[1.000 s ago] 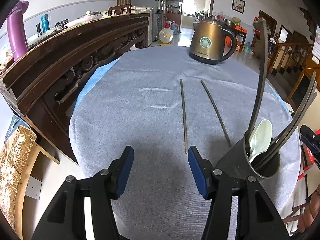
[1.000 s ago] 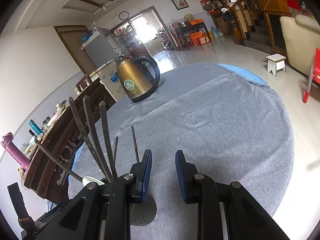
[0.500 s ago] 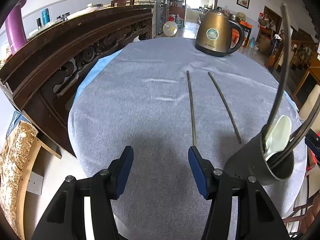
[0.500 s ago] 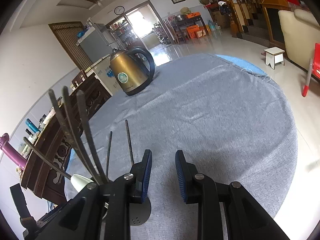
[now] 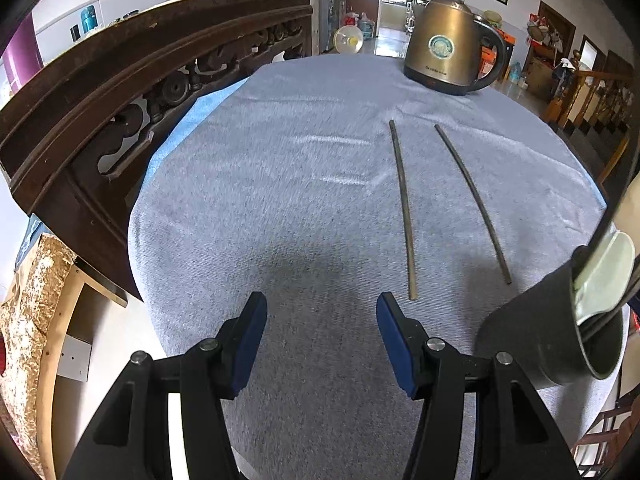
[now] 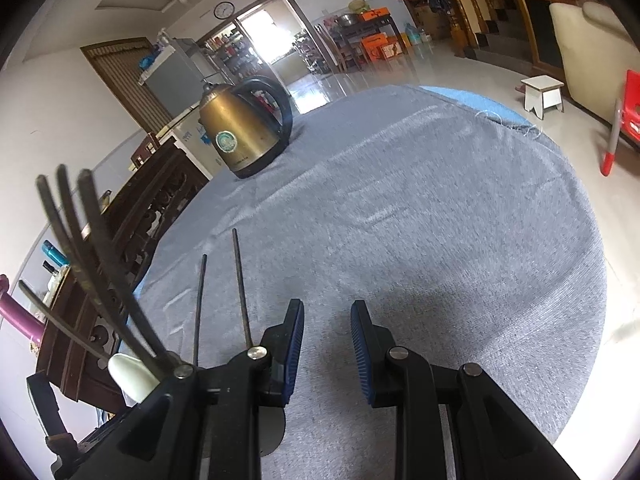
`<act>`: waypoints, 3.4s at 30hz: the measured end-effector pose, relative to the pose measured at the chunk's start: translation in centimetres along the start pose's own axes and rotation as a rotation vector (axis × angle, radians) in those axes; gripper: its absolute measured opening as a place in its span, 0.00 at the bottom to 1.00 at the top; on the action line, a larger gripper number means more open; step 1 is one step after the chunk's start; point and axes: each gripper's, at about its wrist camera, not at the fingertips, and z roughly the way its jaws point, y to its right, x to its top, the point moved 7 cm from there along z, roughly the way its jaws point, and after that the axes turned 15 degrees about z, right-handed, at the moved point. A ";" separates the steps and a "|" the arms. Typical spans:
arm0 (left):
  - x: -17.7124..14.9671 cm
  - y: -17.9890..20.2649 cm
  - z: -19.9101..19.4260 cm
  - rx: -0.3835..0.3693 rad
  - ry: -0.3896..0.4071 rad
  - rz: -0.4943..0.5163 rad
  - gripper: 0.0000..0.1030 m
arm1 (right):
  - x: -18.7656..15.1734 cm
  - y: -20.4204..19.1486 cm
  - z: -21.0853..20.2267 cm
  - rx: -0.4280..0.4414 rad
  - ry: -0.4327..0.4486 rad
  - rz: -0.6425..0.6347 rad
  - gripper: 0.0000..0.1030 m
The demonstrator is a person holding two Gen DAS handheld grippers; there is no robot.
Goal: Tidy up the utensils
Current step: 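Withdraw both open tools from the cup toward the two chopsticks on the cloth, then lower both open tools onto the last two chopsticks on the cloth, then grasp a chopstick with the right tool while the left tool grasps the other chopstick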
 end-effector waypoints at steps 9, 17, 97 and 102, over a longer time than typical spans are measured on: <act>0.2 -0.4 1.8 0.012 -0.036 -0.006 0.56 | 0.0 0.7 1.9 -0.023 -0.037 0.015 0.26; 0.9 -1.1 3.1 0.025 -0.055 -0.006 0.56 | 0.6 1.4 3.9 -0.045 -0.074 0.033 0.26; 18.4 6.4 15.7 -0.321 -0.081 0.322 0.07 | 5.8 -8.8 21.1 -0.201 -0.410 -0.476 0.08; 18.8 7.1 15.7 -0.327 -0.096 0.307 0.07 | 5.7 -8.7 20.8 -0.246 -0.437 -0.497 0.09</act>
